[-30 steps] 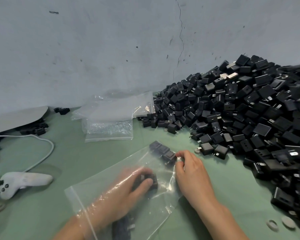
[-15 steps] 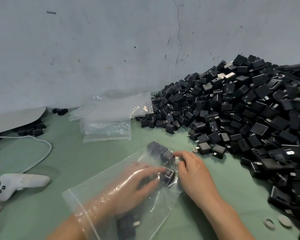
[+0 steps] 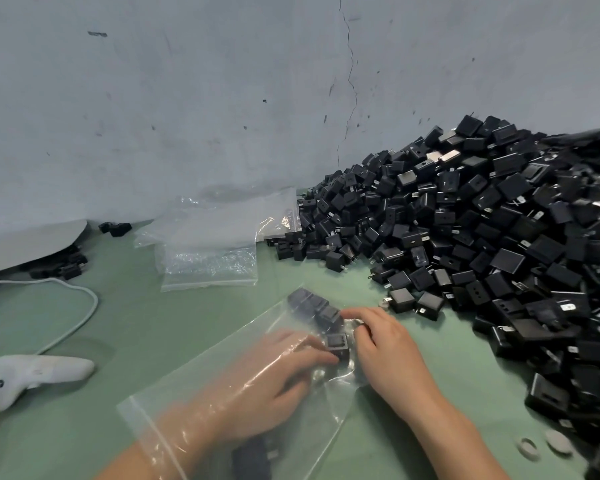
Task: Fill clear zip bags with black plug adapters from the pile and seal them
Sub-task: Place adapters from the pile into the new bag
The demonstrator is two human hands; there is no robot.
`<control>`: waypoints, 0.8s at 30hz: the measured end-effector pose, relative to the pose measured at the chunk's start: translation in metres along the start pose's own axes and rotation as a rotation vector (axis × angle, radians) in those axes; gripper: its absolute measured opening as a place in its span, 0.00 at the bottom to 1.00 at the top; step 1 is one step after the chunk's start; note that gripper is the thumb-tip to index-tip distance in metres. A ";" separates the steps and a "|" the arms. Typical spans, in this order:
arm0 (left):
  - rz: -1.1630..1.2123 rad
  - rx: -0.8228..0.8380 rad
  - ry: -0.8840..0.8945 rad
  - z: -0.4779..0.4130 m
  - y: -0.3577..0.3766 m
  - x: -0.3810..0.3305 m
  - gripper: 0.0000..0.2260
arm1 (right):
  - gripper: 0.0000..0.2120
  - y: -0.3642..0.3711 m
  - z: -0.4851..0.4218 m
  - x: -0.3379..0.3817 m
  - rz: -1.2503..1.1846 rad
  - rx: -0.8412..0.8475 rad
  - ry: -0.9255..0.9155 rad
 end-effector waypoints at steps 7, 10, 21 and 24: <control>-0.028 0.012 -0.029 -0.009 0.021 0.018 0.19 | 0.15 -0.007 0.002 0.002 -0.055 -0.034 -0.003; -0.062 0.008 0.021 -0.008 0.032 0.025 0.21 | 0.10 -0.015 0.001 -0.003 -0.075 -0.082 0.033; -0.106 -0.085 0.081 -0.020 0.035 0.023 0.22 | 0.15 -0.012 -0.001 -0.008 0.023 -0.050 0.026; -0.072 -0.139 0.065 -0.014 0.029 0.024 0.16 | 0.14 -0.012 -0.001 -0.008 0.091 -0.055 0.020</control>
Point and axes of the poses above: each hand's wrist, its own z-axis away from the middle knuckle, its own y-axis out of the palm, x = y × z, the point moved 9 cm from there along -z, towards the middle knuckle, and after that the axes turned 4 degrees about -x, right-handed, at the moved point
